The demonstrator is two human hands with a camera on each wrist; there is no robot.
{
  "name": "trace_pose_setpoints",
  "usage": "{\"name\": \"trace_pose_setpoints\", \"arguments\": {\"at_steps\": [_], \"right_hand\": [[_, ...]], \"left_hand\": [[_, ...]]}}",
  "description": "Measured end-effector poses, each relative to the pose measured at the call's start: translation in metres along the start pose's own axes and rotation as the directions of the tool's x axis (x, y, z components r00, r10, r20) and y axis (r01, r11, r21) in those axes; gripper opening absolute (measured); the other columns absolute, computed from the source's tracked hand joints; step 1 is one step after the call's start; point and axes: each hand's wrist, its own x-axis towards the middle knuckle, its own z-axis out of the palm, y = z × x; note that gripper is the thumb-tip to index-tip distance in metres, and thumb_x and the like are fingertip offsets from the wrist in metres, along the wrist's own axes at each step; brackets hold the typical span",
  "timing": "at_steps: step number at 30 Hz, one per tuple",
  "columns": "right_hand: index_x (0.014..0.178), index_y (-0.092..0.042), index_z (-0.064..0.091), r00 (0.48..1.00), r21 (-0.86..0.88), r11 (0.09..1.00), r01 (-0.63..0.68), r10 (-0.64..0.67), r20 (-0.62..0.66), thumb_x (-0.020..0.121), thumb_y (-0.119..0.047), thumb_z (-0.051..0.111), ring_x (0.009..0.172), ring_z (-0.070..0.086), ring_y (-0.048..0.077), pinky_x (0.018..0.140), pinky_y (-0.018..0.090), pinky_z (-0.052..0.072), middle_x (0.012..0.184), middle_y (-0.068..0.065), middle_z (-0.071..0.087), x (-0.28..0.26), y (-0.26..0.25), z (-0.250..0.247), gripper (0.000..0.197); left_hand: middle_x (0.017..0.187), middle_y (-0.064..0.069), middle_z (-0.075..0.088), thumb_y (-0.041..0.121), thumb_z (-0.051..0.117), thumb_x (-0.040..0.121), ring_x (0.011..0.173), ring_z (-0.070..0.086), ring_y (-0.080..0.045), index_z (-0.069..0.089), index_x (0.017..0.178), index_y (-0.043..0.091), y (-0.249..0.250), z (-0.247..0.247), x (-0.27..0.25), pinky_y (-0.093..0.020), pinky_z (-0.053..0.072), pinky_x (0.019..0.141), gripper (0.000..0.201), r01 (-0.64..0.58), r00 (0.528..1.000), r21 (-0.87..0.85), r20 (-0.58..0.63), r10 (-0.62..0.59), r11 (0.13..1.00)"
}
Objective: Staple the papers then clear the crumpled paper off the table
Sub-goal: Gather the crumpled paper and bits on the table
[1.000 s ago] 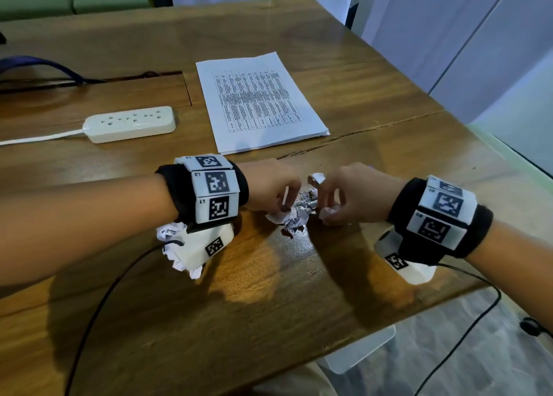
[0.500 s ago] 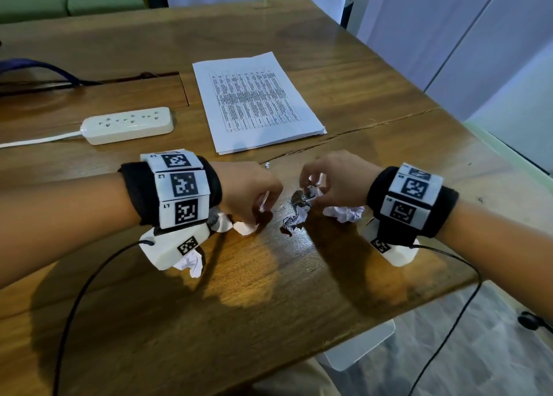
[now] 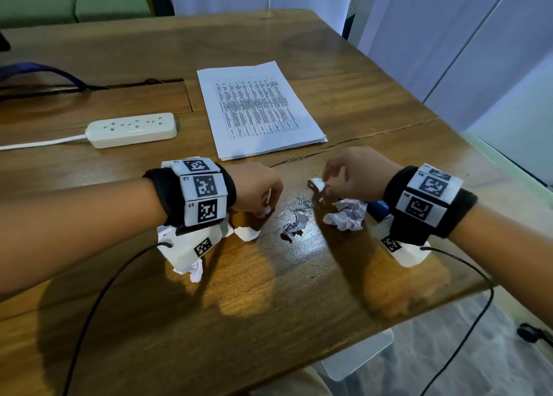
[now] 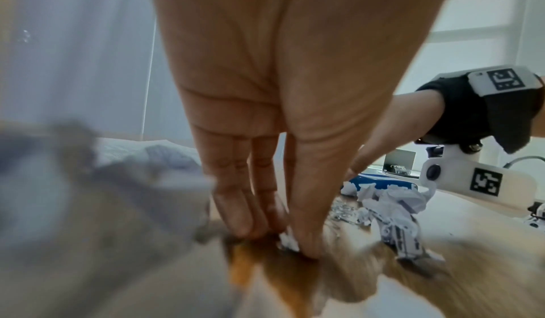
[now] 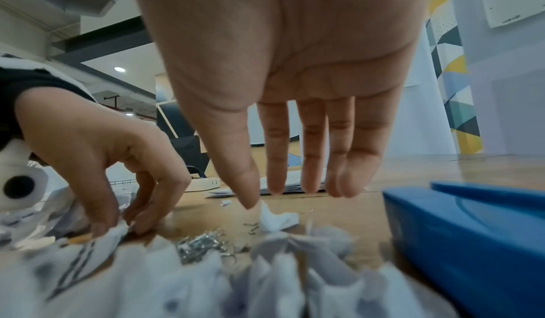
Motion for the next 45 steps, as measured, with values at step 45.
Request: {"name": "trace_pose_setpoints", "arguments": {"at_steps": [45], "right_hand": [[0.089, -0.022, 0.07, 0.992, -0.051, 0.998, 0.038, -0.031, 0.124, 0.078, -0.03, 0.071, 0.074, 0.053, 0.009, 0.069, 0.025, 0.042, 0.084, -0.009, 0.059, -0.037, -0.004, 0.002, 0.014]], "left_hand": [[0.115, 0.002, 0.054, 0.009, 0.061, 0.086, 0.091, 0.044, -0.008, 0.061, 0.11, 0.02, 0.035, 0.015, -0.015, -0.017, 0.037, 0.072, 0.027, -0.153, 0.988, -0.012, 0.004, 0.153, 0.988]]}}
